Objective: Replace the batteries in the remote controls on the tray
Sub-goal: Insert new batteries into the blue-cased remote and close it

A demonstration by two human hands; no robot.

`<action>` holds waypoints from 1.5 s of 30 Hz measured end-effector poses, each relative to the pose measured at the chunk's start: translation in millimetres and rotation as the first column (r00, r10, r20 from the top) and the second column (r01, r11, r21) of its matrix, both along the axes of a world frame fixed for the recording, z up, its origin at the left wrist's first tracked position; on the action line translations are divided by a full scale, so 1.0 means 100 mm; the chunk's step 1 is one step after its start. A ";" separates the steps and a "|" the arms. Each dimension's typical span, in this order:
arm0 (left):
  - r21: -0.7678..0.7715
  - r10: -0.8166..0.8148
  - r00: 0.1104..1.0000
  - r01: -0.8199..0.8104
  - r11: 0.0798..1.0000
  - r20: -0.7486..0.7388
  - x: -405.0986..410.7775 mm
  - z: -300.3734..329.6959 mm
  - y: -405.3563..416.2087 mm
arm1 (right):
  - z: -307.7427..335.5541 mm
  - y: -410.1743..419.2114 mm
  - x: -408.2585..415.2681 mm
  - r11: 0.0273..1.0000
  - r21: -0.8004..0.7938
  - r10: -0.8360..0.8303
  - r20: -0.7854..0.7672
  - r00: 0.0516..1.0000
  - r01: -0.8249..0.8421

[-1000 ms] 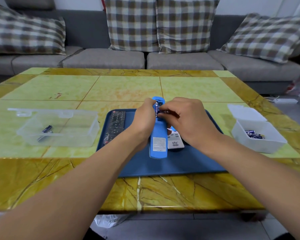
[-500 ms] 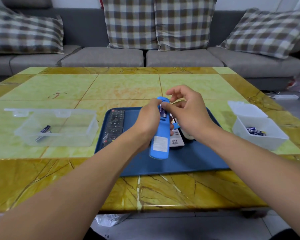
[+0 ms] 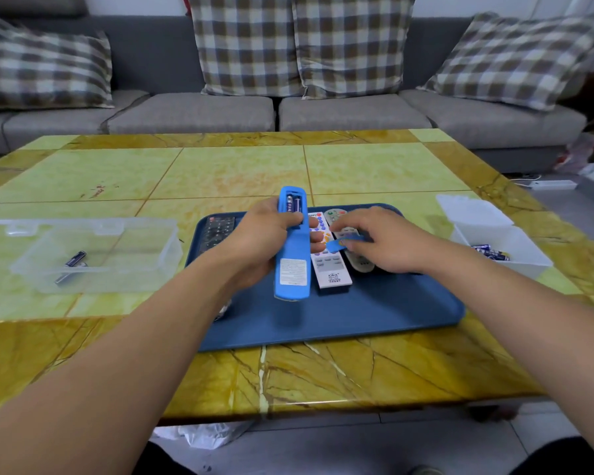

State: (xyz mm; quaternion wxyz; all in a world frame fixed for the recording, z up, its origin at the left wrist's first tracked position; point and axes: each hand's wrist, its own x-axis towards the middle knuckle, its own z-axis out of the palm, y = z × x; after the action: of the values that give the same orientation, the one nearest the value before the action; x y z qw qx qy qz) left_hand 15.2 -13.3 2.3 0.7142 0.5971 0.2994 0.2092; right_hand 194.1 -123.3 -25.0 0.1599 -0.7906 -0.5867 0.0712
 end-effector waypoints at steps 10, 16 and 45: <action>0.003 -0.010 0.999 0.010 1.000 0.050 -0.01 0.01 0.00 | -0.12 0.09 0.07 0.992 0.106 0.064 0.060 0.996 -0.070; 0.059 -0.014 0.999 0.011 0.998 0.045 -0.01 -0.02 0.02 | 0.17 0.02 -0.16 0.783 0.617 0.013 -0.149 0.989 0.083; -0.128 -0.064 0.971 0.095 0.987 0.230 0.03 -0.01 -0.18 | 0.27 0.04 -0.55 0.766 0.559 0.085 0.401 0.912 -0.317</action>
State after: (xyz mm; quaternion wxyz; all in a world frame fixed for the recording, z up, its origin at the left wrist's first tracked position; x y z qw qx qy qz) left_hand 17.9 -31.1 1.4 0.7911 0.5301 0.2060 0.2254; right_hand 138.8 -119.0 2.4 0.2911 -0.6262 -0.6791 -0.2489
